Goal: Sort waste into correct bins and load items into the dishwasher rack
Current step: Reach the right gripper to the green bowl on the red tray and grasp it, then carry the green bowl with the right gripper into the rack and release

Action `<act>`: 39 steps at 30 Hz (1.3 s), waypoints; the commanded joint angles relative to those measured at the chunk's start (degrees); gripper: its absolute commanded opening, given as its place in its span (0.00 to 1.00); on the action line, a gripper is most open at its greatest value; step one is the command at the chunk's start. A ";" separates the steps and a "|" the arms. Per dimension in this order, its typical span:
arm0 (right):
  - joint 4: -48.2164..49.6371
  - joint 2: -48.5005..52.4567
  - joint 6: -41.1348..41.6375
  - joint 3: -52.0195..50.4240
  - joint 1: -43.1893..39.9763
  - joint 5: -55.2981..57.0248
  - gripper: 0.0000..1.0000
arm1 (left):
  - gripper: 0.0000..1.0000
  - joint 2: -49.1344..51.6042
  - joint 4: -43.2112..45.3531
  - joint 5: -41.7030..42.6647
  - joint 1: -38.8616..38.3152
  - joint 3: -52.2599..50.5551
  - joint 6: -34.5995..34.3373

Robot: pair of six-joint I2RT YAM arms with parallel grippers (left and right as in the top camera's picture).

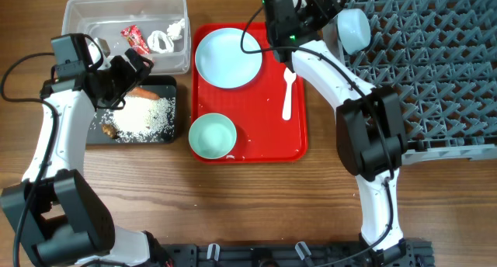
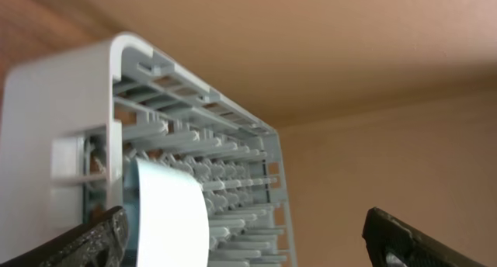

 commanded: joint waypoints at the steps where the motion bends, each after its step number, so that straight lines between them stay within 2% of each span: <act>1: 0.37 -0.11 6.58 0.70 2.14 3.23 1.00 | 1.00 -0.90 0.20 0.26 0.15 -0.20 0.28; 3: -1.55 -1.53 10.10 0.70 4.44 1.88 1.00 | 1.00 -0.90 0.22 0.26 0.15 -0.17 0.26; 5: -9.77 -4.02 20.33 0.70 7.37 -5.18 1.00 | 1.00 -0.90 0.22 0.26 0.15 -0.20 0.28; 7: -20.09 -6.34 29.44 0.70 8.63 -19.34 1.00 | 1.00 -0.90 0.22 0.26 0.15 -0.17 0.28; 9: -30.47 -9.86 40.02 0.70 8.52 -46.82 1.00 | 1.00 -0.90 0.22 0.26 0.15 -0.17 0.28; 11: -36.33 -12.85 43.47 0.70 7.80 -77.29 1.00 | 1.00 -0.90 0.22 0.26 0.15 -0.17 0.28; 13: -38.40 -13.51 46.99 0.68 7.80 -92.43 1.00 | 1.00 -0.90 0.22 0.26 0.15 -0.20 0.26; 14: -39.10 -13.44 49.68 0.50 7.91 -95.45 1.00 | 1.00 -0.90 0.22 0.26 0.15 -0.17 0.28; 16: -39.04 -13.29 54.95 -2.21 8.35 -96.26 0.99 | 1.00 -0.90 0.22 0.26 0.15 -0.17 0.28; 22: -35.21 -13.29 67.47 -15.78 10.29 -94.25 0.66 | 1.00 -0.90 0.22 0.26 0.15 -0.20 0.28; 26: -29.62 -13.29 72.26 -21.64 12.50 -94.25 0.57 | 1.00 -0.90 0.22 0.26 0.15 -0.17 0.28; 35: -31.82 -12.66 77.24 -21.86 14.32 -91.82 0.09 | 1.00 -0.90 0.22 0.26 0.15 -0.20 0.28; 36: -31.69 -12.66 77.37 -21.81 14.21 -91.84 0.05 | 1.00 -0.90 0.22 0.26 0.15 -0.17 0.28; 39: -31.56 -12.72 78.84 -21.81 14.01 -90.88 0.04 | 1.00 -0.90 0.22 0.26 0.15 -0.17 0.26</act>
